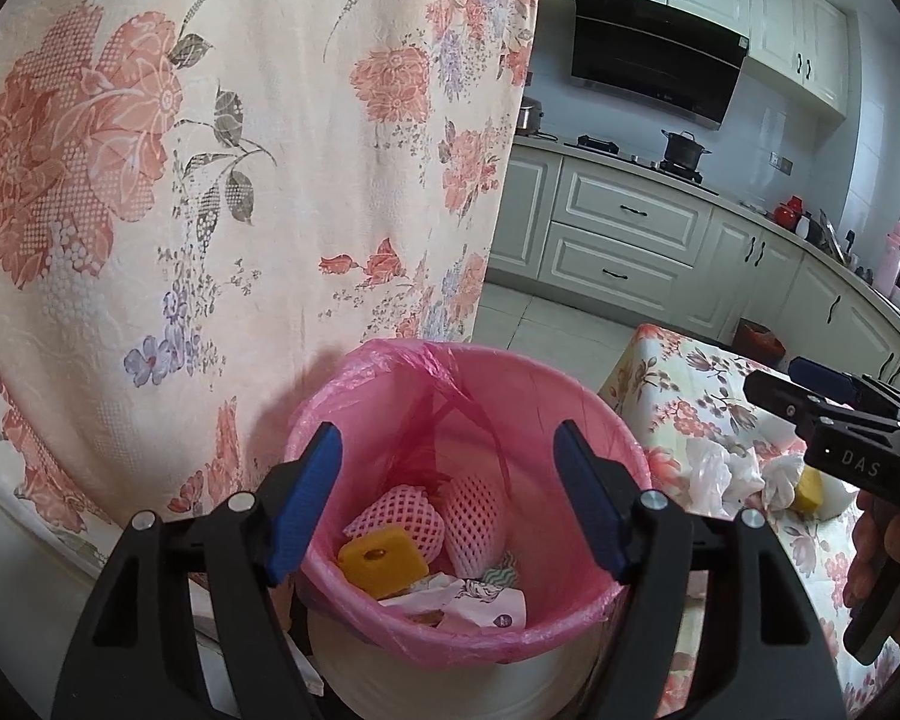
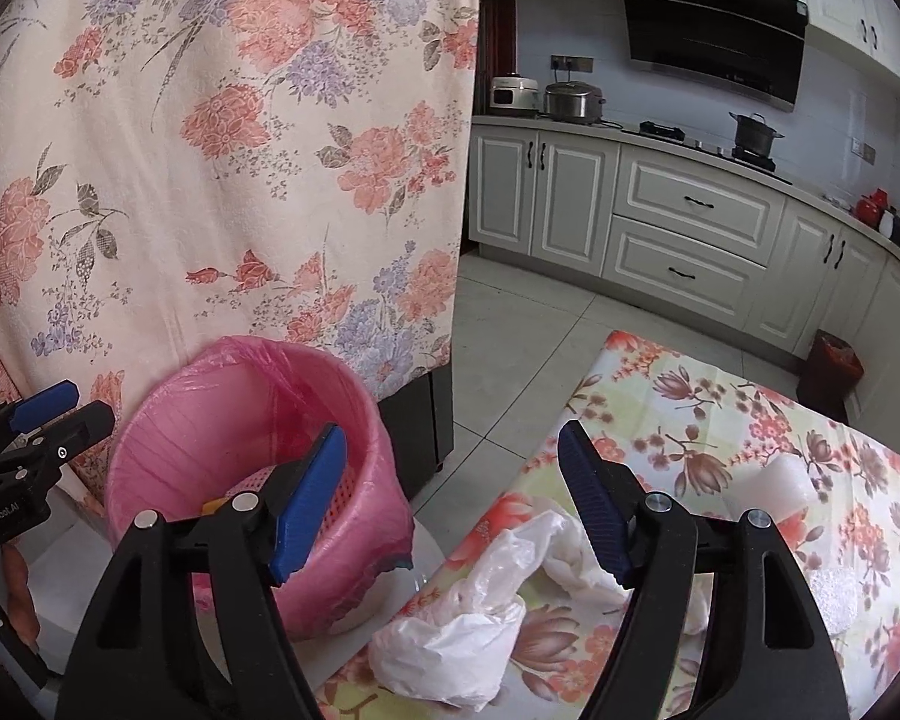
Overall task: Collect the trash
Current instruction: 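Move both tools back over the table toward the remaining trash, then grasp the white plastic bag with the left tool, then grasp the yellow sponge with the right tool while the left tool holds the plastic bag, then carry the plastic bag and yellow sponge over the pink bin with both tools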
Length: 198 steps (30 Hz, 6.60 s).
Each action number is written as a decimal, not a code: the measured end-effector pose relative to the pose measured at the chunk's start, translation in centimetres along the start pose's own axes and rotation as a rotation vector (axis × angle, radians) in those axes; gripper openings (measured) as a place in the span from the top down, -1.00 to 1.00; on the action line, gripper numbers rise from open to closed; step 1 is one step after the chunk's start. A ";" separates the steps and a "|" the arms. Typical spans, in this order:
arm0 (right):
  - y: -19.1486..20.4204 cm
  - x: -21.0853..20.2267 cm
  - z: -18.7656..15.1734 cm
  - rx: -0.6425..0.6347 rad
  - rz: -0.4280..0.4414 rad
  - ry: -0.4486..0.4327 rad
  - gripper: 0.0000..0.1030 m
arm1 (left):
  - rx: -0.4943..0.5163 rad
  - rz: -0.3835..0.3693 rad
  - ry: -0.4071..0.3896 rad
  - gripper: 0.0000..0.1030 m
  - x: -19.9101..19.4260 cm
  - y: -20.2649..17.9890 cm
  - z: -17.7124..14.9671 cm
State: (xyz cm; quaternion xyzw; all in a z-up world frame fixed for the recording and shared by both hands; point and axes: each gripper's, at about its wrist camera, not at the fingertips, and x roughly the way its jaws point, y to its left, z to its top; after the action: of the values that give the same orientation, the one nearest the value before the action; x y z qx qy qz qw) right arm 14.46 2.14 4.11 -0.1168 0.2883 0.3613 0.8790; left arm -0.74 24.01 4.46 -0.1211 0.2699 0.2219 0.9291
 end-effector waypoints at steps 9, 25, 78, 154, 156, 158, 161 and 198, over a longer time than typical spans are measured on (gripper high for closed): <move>-5.2 -2.3 -2.2 0.055 -0.067 -0.004 -0.38 | 0.045 -0.039 0.010 -0.38 -0.2 -3.5 -0.3; -15.3 -6.9 -8.1 0.162 -0.201 0.005 -0.45 | 0.166 -0.149 0.070 -0.40 0.4 -12.9 -2.8; -21.3 -3.8 -11.7 0.189 -0.213 0.069 -0.64 | 0.299 -0.160 0.316 0.17 9.8 -20.5 -9.7; -20.3 4.0 -13.1 0.279 -0.186 0.226 -0.02 | 0.252 -0.206 0.242 0.18 6.7 -19.4 -8.3; -20.3 3.7 -13.3 0.282 -0.183 0.223 0.00 | 0.250 -0.206 0.239 0.18 6.6 -19.3 -8.2; -20.3 3.2 -13.5 0.281 -0.183 0.217 0.00 | 0.249 -0.208 0.235 0.18 6.5 -19.2 -8.1; -20.0 2.0 -13.8 0.282 -0.183 0.202 0.01 | 0.244 -0.211 0.228 0.18 6.2 -19.1 -8.0; -7.0 -3.5 -4.2 0.088 -0.060 0.016 0.00 | 0.078 -0.034 0.016 0.18 -0.8 -5.9 -1.1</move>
State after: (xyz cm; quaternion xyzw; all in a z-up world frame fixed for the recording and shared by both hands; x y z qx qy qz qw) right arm 15.62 -6.58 2.77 -0.0895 0.3074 0.3207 0.8914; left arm 0.99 18.22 4.58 -0.0913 0.2837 0.1943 0.9346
